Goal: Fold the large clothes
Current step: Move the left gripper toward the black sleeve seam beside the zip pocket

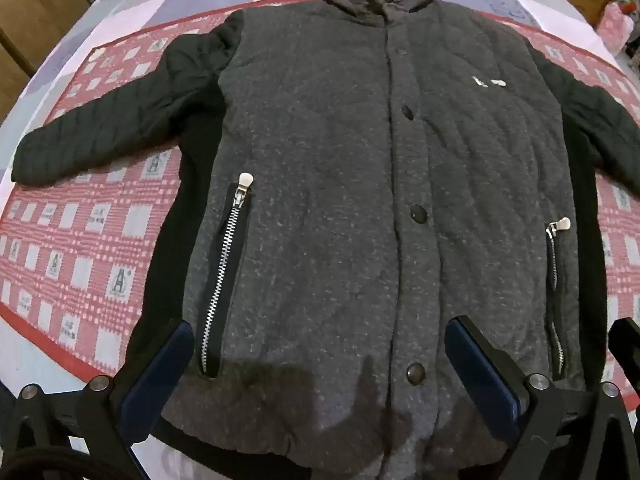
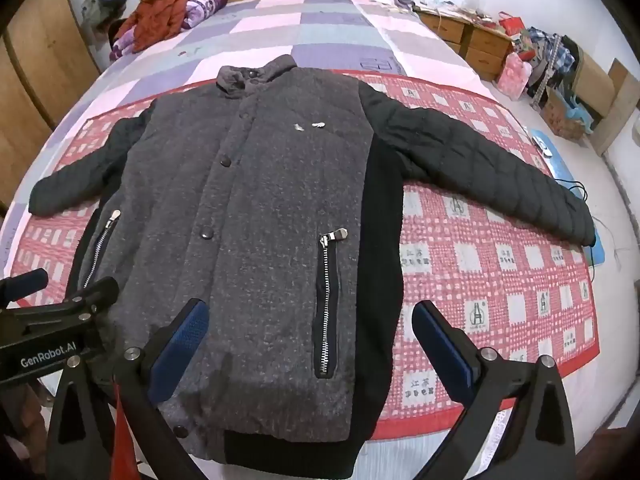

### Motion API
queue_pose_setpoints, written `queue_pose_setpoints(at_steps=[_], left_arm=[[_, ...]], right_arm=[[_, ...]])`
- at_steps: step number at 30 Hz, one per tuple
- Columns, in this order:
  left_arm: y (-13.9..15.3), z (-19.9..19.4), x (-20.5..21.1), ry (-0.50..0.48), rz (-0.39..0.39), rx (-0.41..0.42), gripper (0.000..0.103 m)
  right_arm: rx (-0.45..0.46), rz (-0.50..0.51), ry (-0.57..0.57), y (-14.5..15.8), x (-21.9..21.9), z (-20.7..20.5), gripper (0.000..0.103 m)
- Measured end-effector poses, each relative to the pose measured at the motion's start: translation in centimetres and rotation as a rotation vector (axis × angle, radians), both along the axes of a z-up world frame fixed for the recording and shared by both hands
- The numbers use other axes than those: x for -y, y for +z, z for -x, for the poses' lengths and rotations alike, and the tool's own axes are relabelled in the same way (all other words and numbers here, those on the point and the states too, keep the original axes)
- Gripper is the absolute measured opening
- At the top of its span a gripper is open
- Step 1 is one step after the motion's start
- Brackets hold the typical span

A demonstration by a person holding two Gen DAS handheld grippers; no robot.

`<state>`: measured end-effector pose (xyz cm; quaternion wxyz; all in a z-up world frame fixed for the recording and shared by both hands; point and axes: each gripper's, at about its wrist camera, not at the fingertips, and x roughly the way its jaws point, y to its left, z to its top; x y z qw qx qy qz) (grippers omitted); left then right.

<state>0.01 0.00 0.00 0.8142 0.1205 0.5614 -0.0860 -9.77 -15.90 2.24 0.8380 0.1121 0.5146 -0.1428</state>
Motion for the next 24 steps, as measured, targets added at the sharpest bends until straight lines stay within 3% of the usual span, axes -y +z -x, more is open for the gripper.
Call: queue_pose_setpoints(at_steps=[9,24], left_arm=[[-1.9,-1.9,-2.3,0.039,-0.011,0.002,0.103],[-5.1,-5.6,-15.8,0.197,0.014,0.001,0.103]], right_arm=[[-0.010,-0.002,-0.007,-0.7,0.2,-0.3,0.103],[-0.031,0.010,-0.032,-2.1,-0.7,0.7,0.103]])
